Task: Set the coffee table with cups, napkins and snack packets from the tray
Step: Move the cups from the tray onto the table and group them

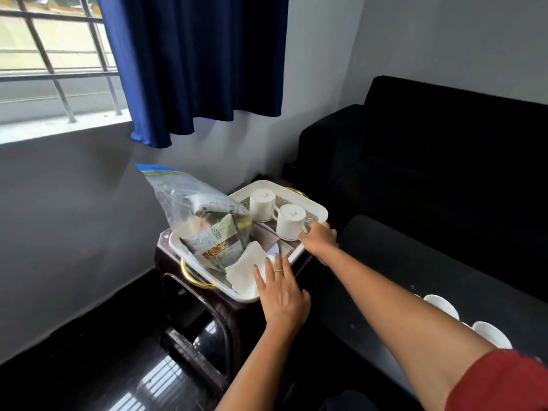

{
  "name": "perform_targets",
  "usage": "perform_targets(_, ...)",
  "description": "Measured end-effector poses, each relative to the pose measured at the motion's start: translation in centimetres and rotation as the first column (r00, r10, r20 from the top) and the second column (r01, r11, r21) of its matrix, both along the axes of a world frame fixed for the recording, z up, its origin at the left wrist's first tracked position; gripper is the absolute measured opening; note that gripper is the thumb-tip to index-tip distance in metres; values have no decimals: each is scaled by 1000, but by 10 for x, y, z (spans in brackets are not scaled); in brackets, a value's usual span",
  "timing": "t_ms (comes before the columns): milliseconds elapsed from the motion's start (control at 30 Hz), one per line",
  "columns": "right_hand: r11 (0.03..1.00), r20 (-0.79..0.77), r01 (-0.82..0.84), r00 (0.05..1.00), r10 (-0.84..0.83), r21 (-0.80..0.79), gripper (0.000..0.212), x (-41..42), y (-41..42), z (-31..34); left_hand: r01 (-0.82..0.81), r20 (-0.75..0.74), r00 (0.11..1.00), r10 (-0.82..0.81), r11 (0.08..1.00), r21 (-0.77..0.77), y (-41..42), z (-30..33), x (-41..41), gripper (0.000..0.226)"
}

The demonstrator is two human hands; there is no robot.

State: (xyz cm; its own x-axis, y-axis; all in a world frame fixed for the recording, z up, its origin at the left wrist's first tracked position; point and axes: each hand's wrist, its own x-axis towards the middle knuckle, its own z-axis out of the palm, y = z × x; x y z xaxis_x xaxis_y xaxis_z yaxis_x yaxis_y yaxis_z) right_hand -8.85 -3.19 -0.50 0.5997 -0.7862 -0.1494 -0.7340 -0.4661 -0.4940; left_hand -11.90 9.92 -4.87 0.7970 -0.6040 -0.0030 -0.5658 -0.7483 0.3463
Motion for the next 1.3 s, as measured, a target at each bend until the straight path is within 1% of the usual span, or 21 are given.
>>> perform_targets(67,999,-17,39,999,-39,-1,35,4,0,-6,2,-4,1000,-2,1000,12,0,0,0,79)
perform_targets(167,991,45,102,994,-99,-88,26,5,1,-14,6,-8,1000,-6,1000,25,-1,0,0,80)
perform_targets(267,978,95,111,991,-96,-178,19,3,3,-19,2,-13,1000,-2,1000,18,-2,-1,0,80)
perform_targets(333,974,135,115,987,-89,-196,15,1,7,-20,1,-11,1000,-1,1000,10,-2,-1,0,80)
perform_targets(400,979,194,115,978,-81,-171,15,-1,11,-18,2,-7,1000,-2,1000,3,-2,-2,0,81)
perform_targets(467,991,293,111,953,-84,-78,16,-3,15,-15,0,-14,1000,0,1000,-7,-2,-2,0,82)
perform_targets(533,991,397,128,909,-129,30,19,-7,19,-10,-15,-28,1000,14,999,-29,-2,-1,1,83)
perform_targets(600,986,441,156,883,-163,53,19,-11,20,-4,-28,-37,999,26,998,-56,-2,0,1,86)
perform_targets(667,986,444,163,881,-161,33,18,-16,20,1,-33,-35,999,30,996,-86,-2,1,2,88)
perform_targets(733,988,441,155,886,-146,14,19,-20,21,4,-37,-18,999,34,986,-161,-2,3,3,91)
perform_targets(800,990,432,137,895,-113,-24,20,-25,21,7,-30,22,999,37,967,-255,-3,6,6,92)
perform_targets(867,991,437,114,896,-71,-72,21,-31,21,10,-3,72,997,27,950,-313,-5,11,7,93)
perform_targets(1067,984,460,53,888,32,-172,22,-49,21,23,57,154,988,1,926,-373,-7,22,5,88)
perform_targets(1200,963,444,-17,885,140,-270,18,-64,23,31,116,221,975,-7,867,-485,-7,33,4,79)
perform_targets(1300,948,437,-38,881,181,-316,17,-75,24,36,164,260,965,-29,840,-517,-7,36,2,79)
